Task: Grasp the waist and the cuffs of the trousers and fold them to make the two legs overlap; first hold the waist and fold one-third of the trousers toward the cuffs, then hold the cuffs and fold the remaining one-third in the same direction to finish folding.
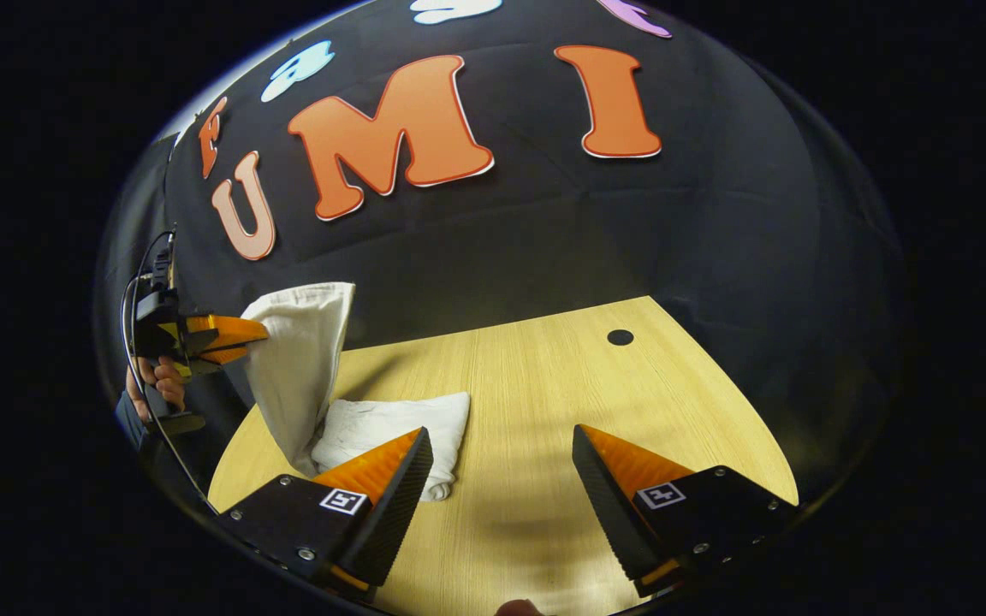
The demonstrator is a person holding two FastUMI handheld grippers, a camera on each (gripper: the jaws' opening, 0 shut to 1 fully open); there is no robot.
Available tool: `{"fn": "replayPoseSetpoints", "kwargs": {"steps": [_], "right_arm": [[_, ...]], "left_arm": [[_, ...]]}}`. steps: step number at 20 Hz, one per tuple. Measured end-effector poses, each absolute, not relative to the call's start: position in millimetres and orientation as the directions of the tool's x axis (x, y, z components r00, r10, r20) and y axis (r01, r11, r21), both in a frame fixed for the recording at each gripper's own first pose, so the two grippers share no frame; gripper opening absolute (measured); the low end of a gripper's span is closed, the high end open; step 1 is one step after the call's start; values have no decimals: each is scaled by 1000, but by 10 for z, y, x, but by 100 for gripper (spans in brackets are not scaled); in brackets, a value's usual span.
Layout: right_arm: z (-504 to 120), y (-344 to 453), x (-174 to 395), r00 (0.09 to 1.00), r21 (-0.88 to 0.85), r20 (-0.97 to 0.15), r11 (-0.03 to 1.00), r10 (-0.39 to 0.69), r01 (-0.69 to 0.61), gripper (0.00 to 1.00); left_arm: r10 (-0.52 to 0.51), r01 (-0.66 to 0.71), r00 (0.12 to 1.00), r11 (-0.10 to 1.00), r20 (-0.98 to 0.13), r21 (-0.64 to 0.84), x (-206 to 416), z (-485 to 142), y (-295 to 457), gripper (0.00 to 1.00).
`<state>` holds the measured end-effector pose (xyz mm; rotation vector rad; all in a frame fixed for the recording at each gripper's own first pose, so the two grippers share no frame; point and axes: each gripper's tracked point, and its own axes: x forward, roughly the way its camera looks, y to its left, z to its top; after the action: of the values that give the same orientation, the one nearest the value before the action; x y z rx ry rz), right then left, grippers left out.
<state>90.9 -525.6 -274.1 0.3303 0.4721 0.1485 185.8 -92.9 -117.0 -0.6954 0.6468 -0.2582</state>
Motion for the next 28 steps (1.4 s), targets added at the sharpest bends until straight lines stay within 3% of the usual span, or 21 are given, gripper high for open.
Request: {"fn": "replayPoseSetpoints", "kwargs": {"steps": [7, 10, 12, 14, 16, 18, 20, 25, 28], "right_arm": [[-2838, -5579, 885, 882, 346, -431, 938, 190, -33, 98], [-2850, -5598, 882, 879, 351, -430, 935, 205, -47, 98], [-2853, -5582, 881, 877, 349, -428, 935, 218, -62, 99], [-2842, -5562, 876, 876, 344, -423, 935, 230, -79, 99], [-2794, -5513, 870, 877, 345, -411, 933, 248, -102, 98], [-2716, -5473, 887, 884, 332, -392, 936, 253, -120, 98], [-2585, -5415, 891, 900, 297, -358, 944, 249, -143, 99], [-2090, -5206, 846, 942, 238, -236, 954, 239, -182, 99], [-1823, -5049, 752, 954, 203, -176, 957, 245, -208, 99]], "left_arm": [[-513, 130, 660, 798, -549, -589, 1564, -1737, -2015, 7], [-563, 217, 562, 807, -606, -549, 1221, -2042, -2339, 9], [-587, 253, 512, 801, -627, -543, 908, -2059, -2407, 16], [-608, 284, 507, 788, -612, -547, 726, -1996, -2410, 40], [-591, 305, 545, 800, -595, -516, 665, -1885, -2339, 62], [-546, 310, 603, 832, -581, -460, 614, -1721, -2138, 70], [-484, 301, 681, 869, -550, -392, 608, -1503, -1882, 100], [-292, 217, 848, 953, -442, -213, 489, -996, -1359, 99], [-217, 164, 900, 972, -377, -167, 469, -762, -1277, 99]]}}
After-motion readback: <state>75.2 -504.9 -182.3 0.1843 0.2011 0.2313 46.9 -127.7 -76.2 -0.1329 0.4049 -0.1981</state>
